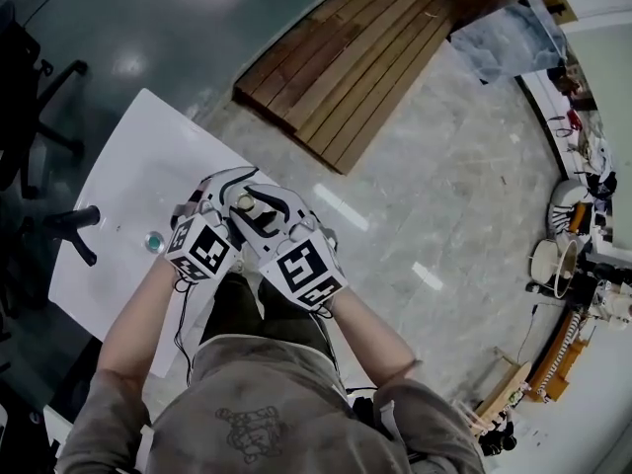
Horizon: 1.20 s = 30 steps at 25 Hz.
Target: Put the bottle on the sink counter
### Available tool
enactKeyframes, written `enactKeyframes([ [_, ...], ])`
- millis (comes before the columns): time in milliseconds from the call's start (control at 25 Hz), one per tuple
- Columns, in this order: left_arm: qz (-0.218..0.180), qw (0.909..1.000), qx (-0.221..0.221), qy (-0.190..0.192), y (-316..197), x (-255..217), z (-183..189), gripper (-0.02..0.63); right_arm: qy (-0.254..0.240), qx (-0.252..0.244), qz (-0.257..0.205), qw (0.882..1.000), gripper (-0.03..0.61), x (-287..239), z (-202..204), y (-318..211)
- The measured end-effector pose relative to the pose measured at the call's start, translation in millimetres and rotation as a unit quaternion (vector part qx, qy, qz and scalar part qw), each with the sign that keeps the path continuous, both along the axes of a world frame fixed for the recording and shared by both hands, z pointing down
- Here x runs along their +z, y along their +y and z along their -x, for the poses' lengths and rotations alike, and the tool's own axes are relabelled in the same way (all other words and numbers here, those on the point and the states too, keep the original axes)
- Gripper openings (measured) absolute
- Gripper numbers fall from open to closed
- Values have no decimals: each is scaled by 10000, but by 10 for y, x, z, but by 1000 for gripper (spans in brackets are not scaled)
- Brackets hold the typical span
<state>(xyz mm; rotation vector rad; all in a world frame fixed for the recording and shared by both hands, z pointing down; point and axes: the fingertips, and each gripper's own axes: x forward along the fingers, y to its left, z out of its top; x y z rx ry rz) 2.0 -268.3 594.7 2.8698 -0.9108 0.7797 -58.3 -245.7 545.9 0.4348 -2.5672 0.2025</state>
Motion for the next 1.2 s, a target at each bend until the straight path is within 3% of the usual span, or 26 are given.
enactKeyframes([
  [560, 334, 9993, 163, -35, 42, 465, -7, 333, 21, 65, 423, 9991, 144, 451, 0, -5],
  [840, 327, 9987, 315, -238, 60, 600, -4, 333, 105, 153, 419, 9989, 144, 568, 0, -3],
  [1200, 217, 9988, 410, -174, 35, 582, 0, 333, 71, 270, 332, 9991, 144, 562, 12, -32],
])
